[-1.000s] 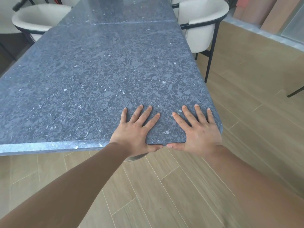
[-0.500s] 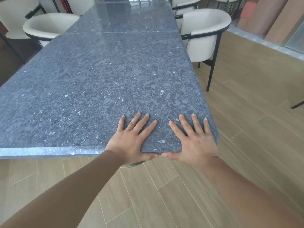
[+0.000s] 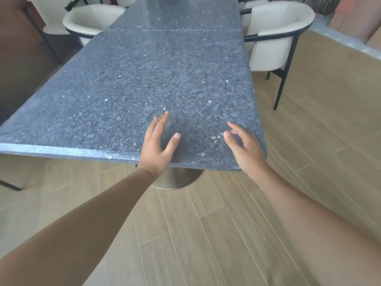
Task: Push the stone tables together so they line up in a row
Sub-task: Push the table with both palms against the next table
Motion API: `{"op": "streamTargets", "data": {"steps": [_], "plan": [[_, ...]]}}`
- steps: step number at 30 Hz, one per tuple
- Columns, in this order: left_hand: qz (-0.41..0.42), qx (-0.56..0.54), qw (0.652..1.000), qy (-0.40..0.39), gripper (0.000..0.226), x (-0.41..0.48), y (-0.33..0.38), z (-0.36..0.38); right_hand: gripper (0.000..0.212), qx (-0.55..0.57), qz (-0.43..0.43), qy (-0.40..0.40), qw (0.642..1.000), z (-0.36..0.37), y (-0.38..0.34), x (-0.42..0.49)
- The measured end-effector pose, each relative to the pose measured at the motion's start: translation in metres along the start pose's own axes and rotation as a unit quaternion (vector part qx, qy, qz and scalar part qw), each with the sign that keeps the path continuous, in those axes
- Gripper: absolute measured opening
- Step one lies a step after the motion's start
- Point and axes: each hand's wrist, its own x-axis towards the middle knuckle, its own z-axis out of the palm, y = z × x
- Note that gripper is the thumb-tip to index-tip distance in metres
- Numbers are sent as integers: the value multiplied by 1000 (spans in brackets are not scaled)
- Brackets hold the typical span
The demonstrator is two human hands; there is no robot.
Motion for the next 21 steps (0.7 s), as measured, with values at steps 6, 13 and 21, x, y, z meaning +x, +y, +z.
{"op": "streamTargets", "data": {"steps": [6, 13, 21], "plan": [[-25, -198, 976, 91, 59, -65, 72, -70, 58, 244, -41, 71, 966, -12, -113, -46], [30, -265, 957, 117, 60, -96, 133, -210, 55, 355, -118, 7, 928, -4, -290, -118], [41, -298, 945, 132, 60, -110, 130, -414, 71, 382, -141, 10, 913, 56, -473, -153]]}}
